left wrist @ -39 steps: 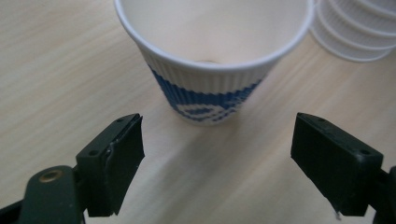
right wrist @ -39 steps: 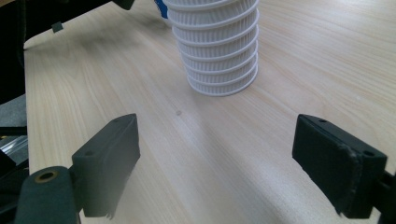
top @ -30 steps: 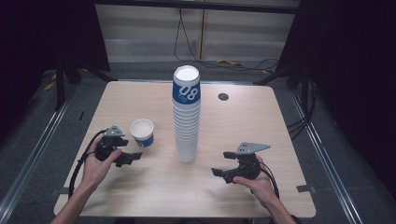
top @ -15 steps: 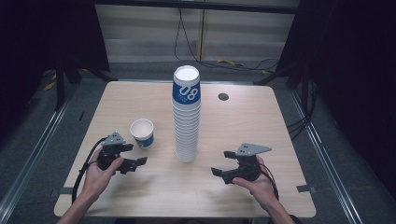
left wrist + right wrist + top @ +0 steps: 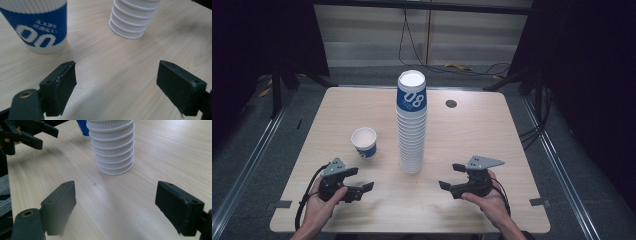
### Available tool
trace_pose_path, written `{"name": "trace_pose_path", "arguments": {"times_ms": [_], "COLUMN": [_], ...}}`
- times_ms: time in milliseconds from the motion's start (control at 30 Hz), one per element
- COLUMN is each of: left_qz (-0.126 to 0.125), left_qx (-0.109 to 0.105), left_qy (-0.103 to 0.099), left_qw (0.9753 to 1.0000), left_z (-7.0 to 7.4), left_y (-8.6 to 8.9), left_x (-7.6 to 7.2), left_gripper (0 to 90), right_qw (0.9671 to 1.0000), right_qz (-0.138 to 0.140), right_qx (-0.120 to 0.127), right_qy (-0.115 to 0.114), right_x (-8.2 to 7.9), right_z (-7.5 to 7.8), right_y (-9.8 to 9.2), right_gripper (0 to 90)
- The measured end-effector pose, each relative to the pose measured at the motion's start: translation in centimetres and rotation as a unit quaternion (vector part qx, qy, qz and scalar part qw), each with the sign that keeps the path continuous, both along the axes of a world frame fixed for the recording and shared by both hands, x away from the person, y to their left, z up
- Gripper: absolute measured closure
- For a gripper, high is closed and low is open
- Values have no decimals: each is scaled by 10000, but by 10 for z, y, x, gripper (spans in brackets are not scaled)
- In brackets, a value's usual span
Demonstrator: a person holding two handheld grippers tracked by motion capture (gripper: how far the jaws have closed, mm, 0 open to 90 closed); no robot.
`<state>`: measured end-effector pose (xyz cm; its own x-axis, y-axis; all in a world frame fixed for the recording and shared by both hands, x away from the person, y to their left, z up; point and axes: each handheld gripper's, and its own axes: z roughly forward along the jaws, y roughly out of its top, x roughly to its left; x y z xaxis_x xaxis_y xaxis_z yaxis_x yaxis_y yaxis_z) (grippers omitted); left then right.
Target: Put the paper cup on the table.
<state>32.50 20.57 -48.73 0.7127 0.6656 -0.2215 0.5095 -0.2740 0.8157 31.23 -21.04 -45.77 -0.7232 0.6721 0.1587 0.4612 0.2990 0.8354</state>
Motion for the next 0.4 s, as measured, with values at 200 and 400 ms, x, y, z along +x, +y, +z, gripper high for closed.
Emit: {"name": "trace_pose_path", "arguments": {"times_ms": [200, 400], "left_qz": [-195, -258], "left_qx": [79, 108], "left_qy": [98, 186], "left_qw": [9997, 9994], "left_z": [-4, -11], "left_y": [-6, -7], "left_x": [-5, -3], "left_gripper": [160, 160], "right_qw": [10000, 9997], "right_qz": [-20, -116], "right_qx": [2, -193], "right_qy": [-23, 21], "right_x": [0, 0], "right_z": [-2, -6], "right_y": [0, -1], "right_gripper": [164, 158]}}
